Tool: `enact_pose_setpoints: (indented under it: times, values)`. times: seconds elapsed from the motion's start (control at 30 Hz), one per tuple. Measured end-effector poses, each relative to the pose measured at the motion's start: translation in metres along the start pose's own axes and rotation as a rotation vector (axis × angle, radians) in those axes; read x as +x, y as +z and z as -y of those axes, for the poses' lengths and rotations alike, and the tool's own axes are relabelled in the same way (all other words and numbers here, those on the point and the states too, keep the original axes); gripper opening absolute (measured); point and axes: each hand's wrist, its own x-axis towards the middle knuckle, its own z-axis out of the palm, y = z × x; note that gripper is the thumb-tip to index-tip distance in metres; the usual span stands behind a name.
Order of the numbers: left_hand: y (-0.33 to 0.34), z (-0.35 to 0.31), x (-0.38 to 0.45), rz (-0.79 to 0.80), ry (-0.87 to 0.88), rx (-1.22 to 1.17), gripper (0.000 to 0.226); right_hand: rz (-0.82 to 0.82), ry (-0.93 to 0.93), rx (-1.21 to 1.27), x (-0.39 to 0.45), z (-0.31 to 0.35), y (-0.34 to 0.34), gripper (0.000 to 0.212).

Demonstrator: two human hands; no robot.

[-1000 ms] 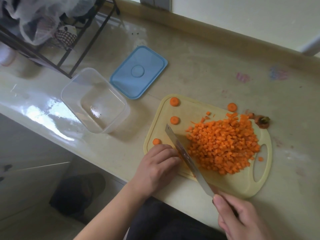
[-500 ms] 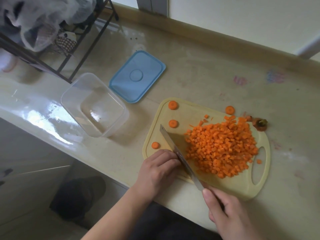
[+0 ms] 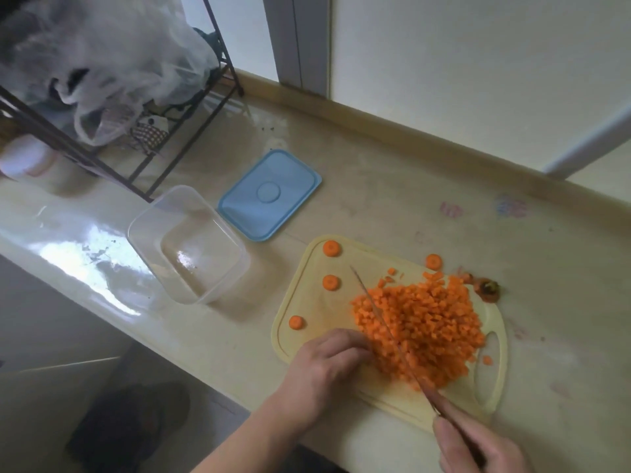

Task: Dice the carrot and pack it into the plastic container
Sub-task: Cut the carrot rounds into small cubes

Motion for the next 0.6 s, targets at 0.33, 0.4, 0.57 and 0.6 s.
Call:
enact_pose_setpoints:
  times: [0.33, 0.4, 0.57, 0.6]
  values:
    - [-0.035, -0.042, 0.046, 0.023, 0.008, 0.301, 0.023, 0.132, -0.35, -0.755, 0.031, -0.011, -0.048, 0.057]
    - [-0.022, -0.036, 0.058, 0.135, -0.063, 0.423, 0.034, 0.106, -0.428, -0.807, 0.031, -0.014, -0.046, 0.06]
    - [0.003, -0.03, 0.074, 0.228, -0.119, 0.379, 0.033, 0.049, -0.482, -0.87, 0.024, -0.018, -0.048, 0.069]
    - [0.007, -0.03, 0.077, 0.244, -0.103, 0.36, 0.031, 0.076, -0.455, -0.868, 0.023, -0.02, -0.048, 0.071]
